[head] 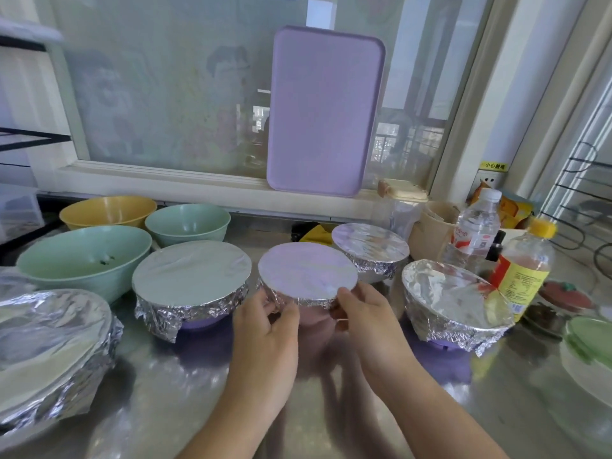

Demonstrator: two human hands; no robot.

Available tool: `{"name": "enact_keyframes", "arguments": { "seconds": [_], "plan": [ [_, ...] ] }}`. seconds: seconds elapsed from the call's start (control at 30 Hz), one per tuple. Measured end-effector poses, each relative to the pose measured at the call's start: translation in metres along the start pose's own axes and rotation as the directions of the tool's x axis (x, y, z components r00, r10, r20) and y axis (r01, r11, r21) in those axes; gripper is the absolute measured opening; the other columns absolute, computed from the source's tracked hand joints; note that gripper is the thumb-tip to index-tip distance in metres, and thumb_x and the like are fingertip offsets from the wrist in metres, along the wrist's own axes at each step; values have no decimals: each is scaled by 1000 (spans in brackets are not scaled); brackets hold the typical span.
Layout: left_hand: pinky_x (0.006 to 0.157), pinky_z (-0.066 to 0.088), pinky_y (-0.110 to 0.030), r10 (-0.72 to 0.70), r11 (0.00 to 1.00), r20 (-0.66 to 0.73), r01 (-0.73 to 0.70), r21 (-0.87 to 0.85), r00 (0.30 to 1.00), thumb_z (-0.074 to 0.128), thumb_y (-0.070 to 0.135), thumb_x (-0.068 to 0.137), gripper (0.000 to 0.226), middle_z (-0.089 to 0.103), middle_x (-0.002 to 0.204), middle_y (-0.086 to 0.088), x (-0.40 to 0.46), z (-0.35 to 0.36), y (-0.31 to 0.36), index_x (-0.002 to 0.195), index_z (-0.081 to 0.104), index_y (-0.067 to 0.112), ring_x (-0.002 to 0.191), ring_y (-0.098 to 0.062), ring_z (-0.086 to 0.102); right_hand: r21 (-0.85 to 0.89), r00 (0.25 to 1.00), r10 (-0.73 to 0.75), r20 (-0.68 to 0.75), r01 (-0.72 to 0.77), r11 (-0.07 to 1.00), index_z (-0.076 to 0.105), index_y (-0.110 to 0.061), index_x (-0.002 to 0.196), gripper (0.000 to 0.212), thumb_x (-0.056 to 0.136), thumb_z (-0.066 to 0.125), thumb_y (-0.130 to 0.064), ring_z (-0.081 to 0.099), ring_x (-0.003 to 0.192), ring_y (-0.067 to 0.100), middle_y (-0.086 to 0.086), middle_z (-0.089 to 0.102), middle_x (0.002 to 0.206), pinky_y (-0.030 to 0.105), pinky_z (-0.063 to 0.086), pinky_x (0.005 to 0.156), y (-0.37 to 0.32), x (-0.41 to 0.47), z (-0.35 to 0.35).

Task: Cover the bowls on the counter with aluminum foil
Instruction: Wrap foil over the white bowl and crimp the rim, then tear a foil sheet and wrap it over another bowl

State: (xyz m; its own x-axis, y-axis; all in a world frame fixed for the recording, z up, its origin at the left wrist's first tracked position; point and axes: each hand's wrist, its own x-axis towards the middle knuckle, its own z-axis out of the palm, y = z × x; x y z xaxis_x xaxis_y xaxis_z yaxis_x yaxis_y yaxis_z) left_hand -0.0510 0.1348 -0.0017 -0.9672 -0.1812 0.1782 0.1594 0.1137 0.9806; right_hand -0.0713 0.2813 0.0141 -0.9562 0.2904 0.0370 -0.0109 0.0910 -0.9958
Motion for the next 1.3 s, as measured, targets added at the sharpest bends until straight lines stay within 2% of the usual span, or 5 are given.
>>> {"name": "enact_keyframes", "arguments": {
  "seconds": [0.27,0.5,0.77,0.93,1.3],
  "plan": [
    [117,38,-46,-26,994,-12,27,102,1000,47,56,77,68,54,143,13,43,16,0,140,53,34,137,-12,47,22,996,90,9,-90,996,70,-17,107,32,83,60,-36,77,92,29,5,80,95,58,60,94,0,65,47],
    [84,46,-26,-106,994,-28,105,-34,994,52,27,99,23,61,116,5,86,33,12,120,60,31,108,-13,61,60,992,123,25,-124,990,71,-17,109,40,77,63,-38,78,92,31,8,80,96,61,60,94,1,110,81],
    [93,54,-41,-163,986,-14,163,-27,987,52,37,90,26,73,99,7,79,29,19,110,66,28,98,-14,68,128,977,203,72,-211,969,58,-5,97,13,85,60,0,61,68,28,17,66,82,35,49,58,-8,84,72],
    [91,57,-41,-57,998,-45,58,27,997,60,27,85,17,76,93,15,48,2,41,99,69,31,92,-7,72,-48,998,37,-56,-40,998,68,-22,98,27,74,58,-14,74,93,24,1,76,96,49,61,90,-30,42,61],
    [71,47,-29,126,875,-247,10,483,961,59,15,90,15,71,96,10,51,-197,104,97,68,26,91,-14,65,-303,918,-245,311,341,890,71,-23,91,18,81,58,-16,71,94,23,-2,76,92,40,59,84,-113,-23,186]
  ]
}}
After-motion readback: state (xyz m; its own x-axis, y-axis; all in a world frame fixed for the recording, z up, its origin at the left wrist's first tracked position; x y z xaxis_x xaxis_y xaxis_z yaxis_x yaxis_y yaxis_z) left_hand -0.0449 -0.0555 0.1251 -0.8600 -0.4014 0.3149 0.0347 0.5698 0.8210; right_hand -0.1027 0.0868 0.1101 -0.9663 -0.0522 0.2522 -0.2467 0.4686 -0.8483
